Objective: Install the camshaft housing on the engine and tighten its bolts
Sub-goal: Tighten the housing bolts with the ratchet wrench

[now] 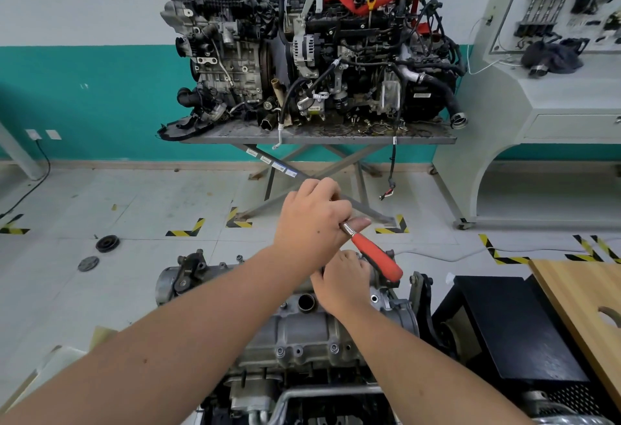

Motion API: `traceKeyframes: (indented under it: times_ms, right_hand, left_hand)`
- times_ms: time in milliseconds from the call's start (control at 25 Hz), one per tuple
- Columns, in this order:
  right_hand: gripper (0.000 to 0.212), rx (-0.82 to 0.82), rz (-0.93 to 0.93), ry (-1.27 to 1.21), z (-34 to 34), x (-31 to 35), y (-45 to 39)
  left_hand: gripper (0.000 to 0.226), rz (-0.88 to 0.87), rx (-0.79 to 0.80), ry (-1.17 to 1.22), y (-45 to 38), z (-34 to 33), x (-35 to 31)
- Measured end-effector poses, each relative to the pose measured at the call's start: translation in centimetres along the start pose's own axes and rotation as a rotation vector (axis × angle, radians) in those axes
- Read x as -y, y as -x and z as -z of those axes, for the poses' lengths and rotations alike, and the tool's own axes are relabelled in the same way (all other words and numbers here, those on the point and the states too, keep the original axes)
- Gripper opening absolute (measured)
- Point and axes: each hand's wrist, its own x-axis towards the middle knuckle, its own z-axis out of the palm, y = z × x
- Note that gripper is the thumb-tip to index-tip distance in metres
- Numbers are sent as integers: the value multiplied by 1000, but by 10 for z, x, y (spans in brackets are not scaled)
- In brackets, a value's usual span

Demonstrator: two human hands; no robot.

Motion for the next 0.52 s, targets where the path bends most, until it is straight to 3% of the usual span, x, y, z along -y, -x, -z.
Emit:
traceKeyframes:
  times_ms: [80,160,240,360,520]
  right_hand:
    - [43,80,33,31,-4,0,0]
    - [38,165,-13,-89,-5,0,0]
    - [33,114,-10,-60,-3,-2,1]
    - [51,68,50,38,3,0,3]
    - [40,72,13,-13,6,3,2]
  left_hand:
    - [44,113,-82,231,10,-12,-5]
    - [44,205,-101,463,20,-20,-6]
    - [40,278,-162,646,26,-26,-6]
    - [19,465,-283,874,29,-30,-12]
    - [30,597,-376,1020,24,-27,-19]
